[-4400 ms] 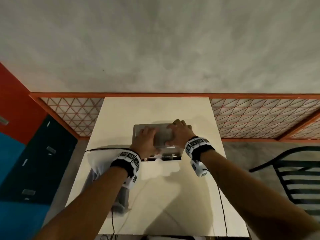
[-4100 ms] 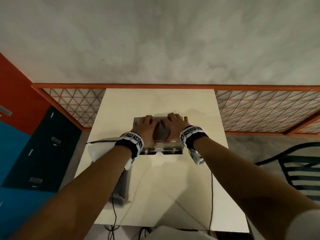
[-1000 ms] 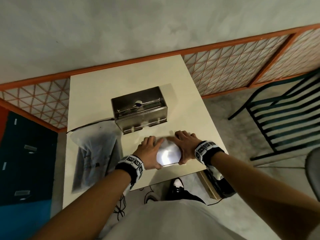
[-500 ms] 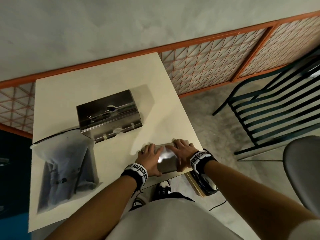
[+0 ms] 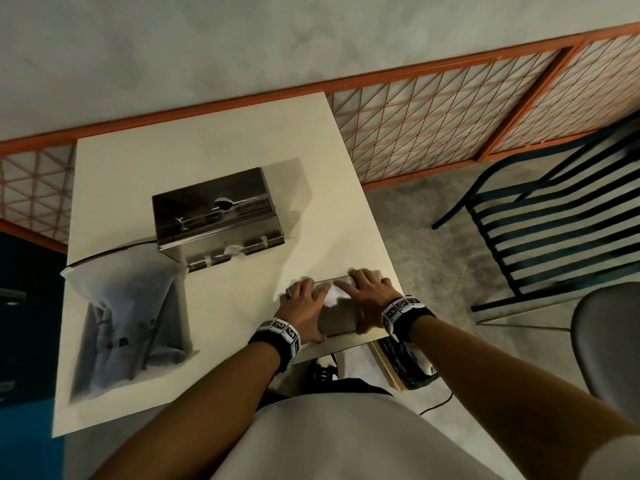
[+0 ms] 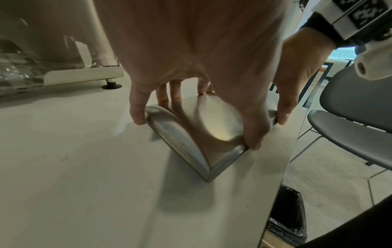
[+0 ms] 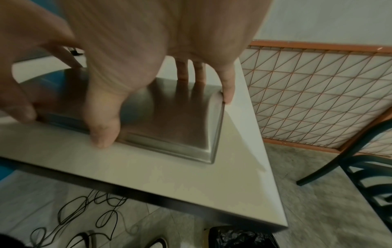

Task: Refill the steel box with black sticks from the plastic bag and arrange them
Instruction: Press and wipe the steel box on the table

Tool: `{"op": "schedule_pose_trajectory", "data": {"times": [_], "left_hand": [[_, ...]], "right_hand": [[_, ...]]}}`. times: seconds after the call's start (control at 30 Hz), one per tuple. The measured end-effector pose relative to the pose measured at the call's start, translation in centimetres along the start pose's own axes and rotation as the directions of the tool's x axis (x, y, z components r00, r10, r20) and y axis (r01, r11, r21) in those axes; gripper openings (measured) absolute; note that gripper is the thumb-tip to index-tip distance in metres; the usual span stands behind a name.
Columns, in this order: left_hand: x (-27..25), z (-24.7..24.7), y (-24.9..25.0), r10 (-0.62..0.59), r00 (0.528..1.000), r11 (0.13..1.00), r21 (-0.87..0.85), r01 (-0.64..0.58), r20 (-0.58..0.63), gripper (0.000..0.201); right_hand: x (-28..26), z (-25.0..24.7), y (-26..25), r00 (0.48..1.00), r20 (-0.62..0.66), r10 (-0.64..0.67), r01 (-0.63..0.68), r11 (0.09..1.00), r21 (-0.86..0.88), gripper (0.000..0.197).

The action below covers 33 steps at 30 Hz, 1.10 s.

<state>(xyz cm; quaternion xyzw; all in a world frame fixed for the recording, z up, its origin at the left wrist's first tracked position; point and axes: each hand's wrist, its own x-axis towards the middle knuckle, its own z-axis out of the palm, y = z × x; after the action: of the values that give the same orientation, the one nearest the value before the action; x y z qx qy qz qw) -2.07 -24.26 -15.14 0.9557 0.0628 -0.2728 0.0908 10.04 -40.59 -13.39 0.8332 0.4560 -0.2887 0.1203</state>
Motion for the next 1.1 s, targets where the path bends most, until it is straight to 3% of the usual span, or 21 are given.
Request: {"op": "schedule_pose_trajectory", "data": {"times": [0.57,0.87,1.1], "left_hand": [[-0.1,0.3,0.3,-0.015,0.999,0.996,0.082,0.019,-0.044,0.126],[0.0,0.6,0.2,-0.015,0.999,0.997,0.075,0.018,-0.04,0.127],[-0.3,-0.5,-0.7,0.002,1.0,1.0,-0.009,-0.002,0.021,0.12]], "right_hand": [[0.1,0.3,-0.5,1.0,-0.026,0.016,-0.018,0.999,-0.047,0.129],[0.1,0.4,-0.6,0.999,-0.034,0.005,-0.008,0.997,-0.075,0.13],[0.5,-0.7,-0.8,1.0,0.029,0.011,-0.009,0.997,-0.073,0.134]]}}
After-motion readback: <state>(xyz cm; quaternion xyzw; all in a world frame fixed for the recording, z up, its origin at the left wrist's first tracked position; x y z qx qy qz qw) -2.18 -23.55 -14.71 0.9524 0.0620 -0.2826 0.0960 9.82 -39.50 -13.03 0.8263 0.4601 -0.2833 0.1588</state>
